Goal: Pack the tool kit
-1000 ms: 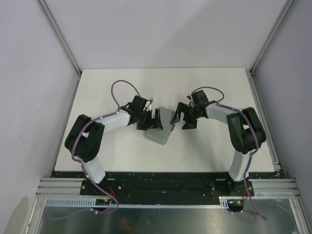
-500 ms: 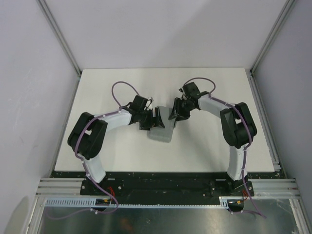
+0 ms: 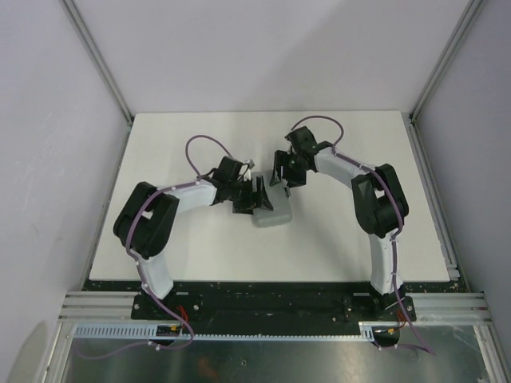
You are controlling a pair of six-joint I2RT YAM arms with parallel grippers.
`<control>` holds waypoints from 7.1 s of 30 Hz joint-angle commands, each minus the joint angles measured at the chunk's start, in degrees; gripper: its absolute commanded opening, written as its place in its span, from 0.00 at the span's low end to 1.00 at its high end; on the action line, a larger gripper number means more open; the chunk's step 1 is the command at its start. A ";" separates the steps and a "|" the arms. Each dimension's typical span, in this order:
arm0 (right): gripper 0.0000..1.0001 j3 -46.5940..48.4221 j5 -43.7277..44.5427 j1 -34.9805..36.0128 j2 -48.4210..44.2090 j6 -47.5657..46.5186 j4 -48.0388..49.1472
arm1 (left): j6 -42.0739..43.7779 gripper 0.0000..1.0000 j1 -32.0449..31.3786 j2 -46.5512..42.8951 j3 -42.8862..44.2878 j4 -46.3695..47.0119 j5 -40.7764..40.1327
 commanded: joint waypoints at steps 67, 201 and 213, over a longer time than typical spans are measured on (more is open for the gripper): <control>0.49 -9.37 17.35 7.61 -3.29 -15.65 -6.50 | -3.21 0.44 -2.34 10.59 -2.18 -6.87 -8.45; 0.74 -11.96 20.01 0.96 -22.85 -3.75 1.82 | 2.13 0.98 5.48 1.28 11.52 -13.56 -17.13; 0.99 -18.29 36.47 -11.08 -45.15 -1.27 -9.95 | 6.90 0.99 5.63 -35.50 -1.64 -16.27 -28.44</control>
